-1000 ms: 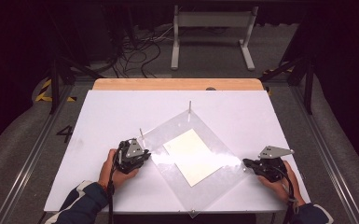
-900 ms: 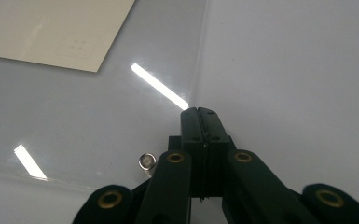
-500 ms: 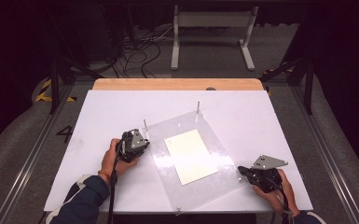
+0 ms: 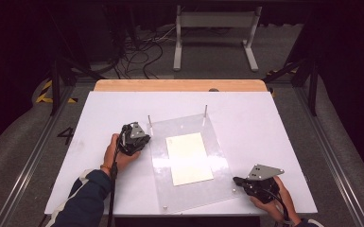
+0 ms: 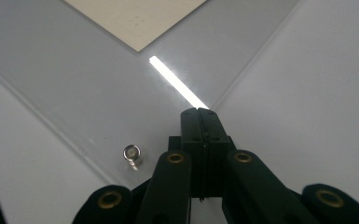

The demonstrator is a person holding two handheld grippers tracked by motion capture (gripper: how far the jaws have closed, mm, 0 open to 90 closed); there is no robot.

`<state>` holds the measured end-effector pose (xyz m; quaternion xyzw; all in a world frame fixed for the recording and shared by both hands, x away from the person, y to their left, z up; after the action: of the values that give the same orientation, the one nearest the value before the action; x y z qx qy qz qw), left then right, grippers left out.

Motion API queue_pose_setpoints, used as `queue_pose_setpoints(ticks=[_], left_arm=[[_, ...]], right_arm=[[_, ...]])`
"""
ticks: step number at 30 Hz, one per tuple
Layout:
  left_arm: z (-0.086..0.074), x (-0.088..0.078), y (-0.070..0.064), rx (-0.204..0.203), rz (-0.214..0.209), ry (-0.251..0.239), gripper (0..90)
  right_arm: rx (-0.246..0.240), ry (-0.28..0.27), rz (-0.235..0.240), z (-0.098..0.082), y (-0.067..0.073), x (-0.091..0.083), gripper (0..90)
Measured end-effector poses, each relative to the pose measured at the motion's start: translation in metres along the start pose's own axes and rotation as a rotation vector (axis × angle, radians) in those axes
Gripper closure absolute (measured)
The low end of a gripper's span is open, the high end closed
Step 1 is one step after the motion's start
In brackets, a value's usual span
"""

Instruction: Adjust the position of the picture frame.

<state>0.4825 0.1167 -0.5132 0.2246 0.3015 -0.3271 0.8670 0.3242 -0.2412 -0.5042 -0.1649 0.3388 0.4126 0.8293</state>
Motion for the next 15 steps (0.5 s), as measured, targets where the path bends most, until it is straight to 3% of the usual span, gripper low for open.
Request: queue_pose_setpoints(ticks=[6,10,11,15], left_arm=[[-0.003,-0.002,0.004,-0.014,-0.009,-0.001,83.7],[-0.006,-0.005,0.003,-0.030,-0.040,-0.002,83.7],[-0.007,-0.005,0.002,-0.052,-0.048,-0.008,83.6],[-0.008,-0.007,0.001,-0.038,-0.053,-0.011,84.8]], right_arm=[[-0.057,0.008,0.082,0.003,0.019,0.004,90.0],[-0.056,0.009,0.098,0.003,0.022,0.004,90.0],[-0.059,0.009,0.101,0.003,0.023,0.004,90.0],[-0.078,0.012,0.123,0.003,0.027,0.004,90.0]])
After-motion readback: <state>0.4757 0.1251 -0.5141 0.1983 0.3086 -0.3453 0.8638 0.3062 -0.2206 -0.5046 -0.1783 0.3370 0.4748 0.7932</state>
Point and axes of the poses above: each handheld gripper's, and its own axes: x roughly forward along the jaws, z roughly out of its top, y roughly to its left, the point moved 7 cm from there along x, roughly forward along the jaws, and after that the axes turned 4 degrees about z, right-handed, at the moved point
